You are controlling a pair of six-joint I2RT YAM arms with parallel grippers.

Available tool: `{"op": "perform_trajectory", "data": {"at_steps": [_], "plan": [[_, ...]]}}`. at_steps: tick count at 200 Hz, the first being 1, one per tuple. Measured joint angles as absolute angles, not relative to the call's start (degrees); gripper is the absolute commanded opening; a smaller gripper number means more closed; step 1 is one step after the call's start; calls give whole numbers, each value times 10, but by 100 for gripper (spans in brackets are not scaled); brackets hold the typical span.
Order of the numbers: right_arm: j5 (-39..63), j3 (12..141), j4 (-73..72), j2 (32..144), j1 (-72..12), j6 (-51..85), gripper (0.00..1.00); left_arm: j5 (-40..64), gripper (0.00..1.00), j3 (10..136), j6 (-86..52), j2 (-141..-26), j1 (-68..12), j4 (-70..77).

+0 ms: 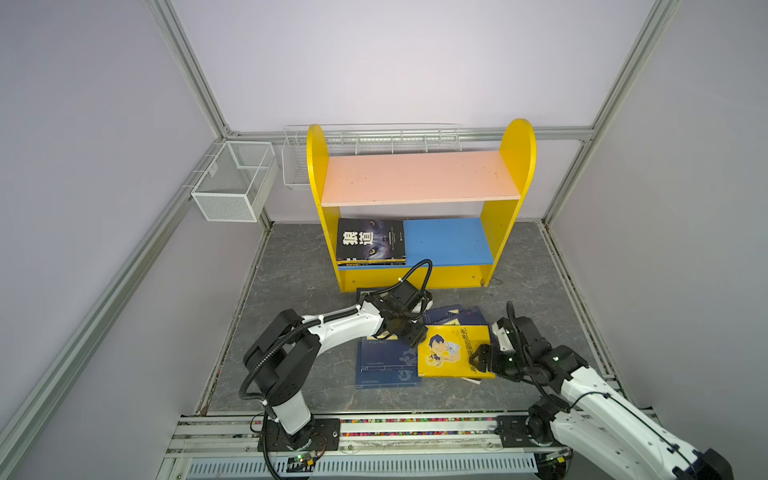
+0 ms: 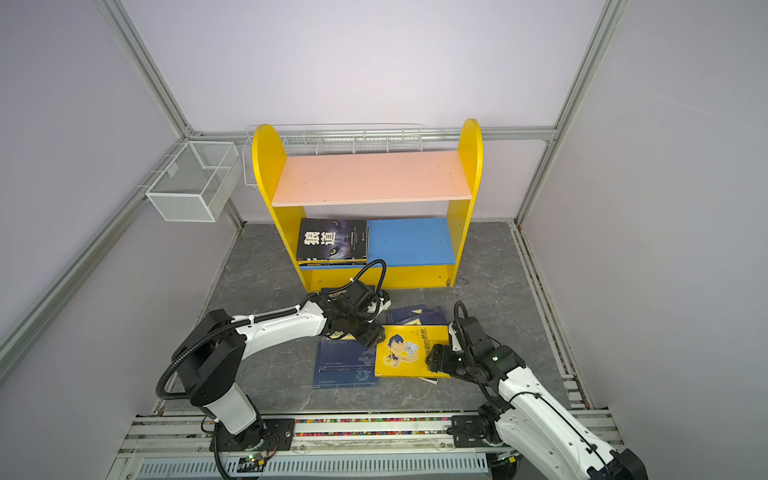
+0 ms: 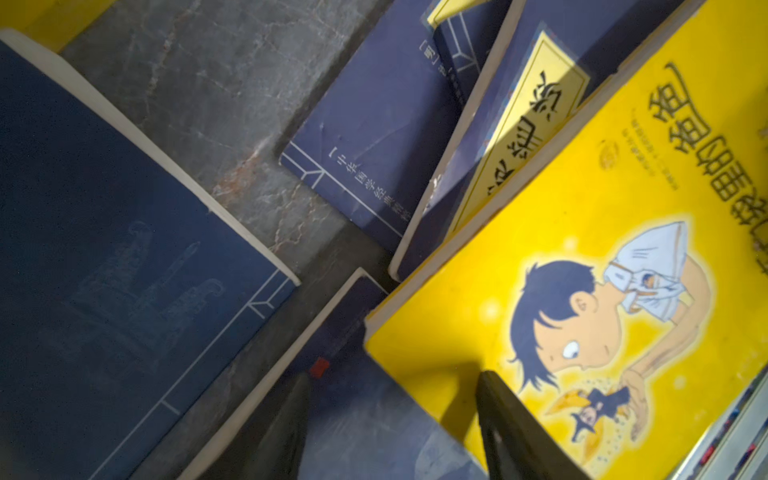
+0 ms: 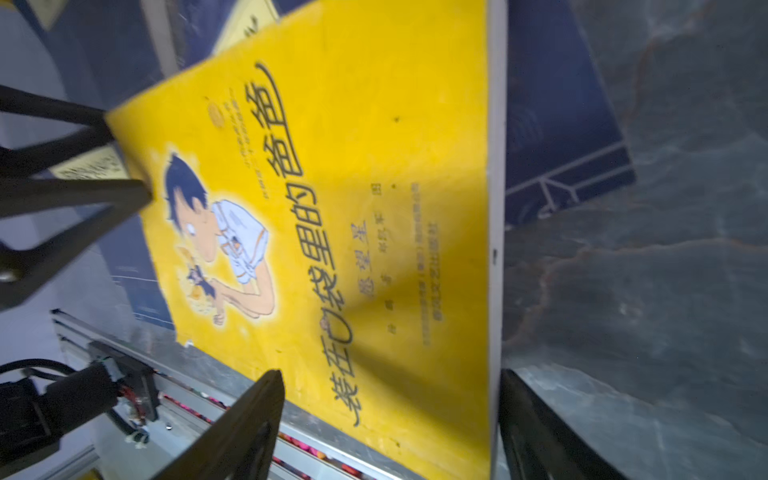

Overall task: Stacking books/files
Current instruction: Pick up the book from the books, then place the book on the bookshelf.

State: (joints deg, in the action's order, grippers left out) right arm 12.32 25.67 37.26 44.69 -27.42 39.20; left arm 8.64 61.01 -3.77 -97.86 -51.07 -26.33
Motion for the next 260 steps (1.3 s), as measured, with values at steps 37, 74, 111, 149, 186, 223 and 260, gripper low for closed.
{"op": "perform_trajectory", "data": {"at_steps": [37,74,111,149,186,223,260], "plan": [[176,276,330,475,-269,378,69,68,51,616,-34,-986,-508,-276],[209,314,310,540,-267,361,63,49,48,617,-33,-987,-501,-278],[224,349,272,555,-267,355,44,43,48,617,-33,-987,-501,-277],[221,377,246,571,-267,349,15,41,53,616,-36,-984,-502,-273],[218,395,243,580,-262,330,6,43,61,590,-74,-924,-462,-266],[245,417,213,585,-252,325,6,81,69,544,-175,-771,-300,-224],[275,460,148,600,-249,348,6,94,70,439,-304,-608,-183,-158]]}}
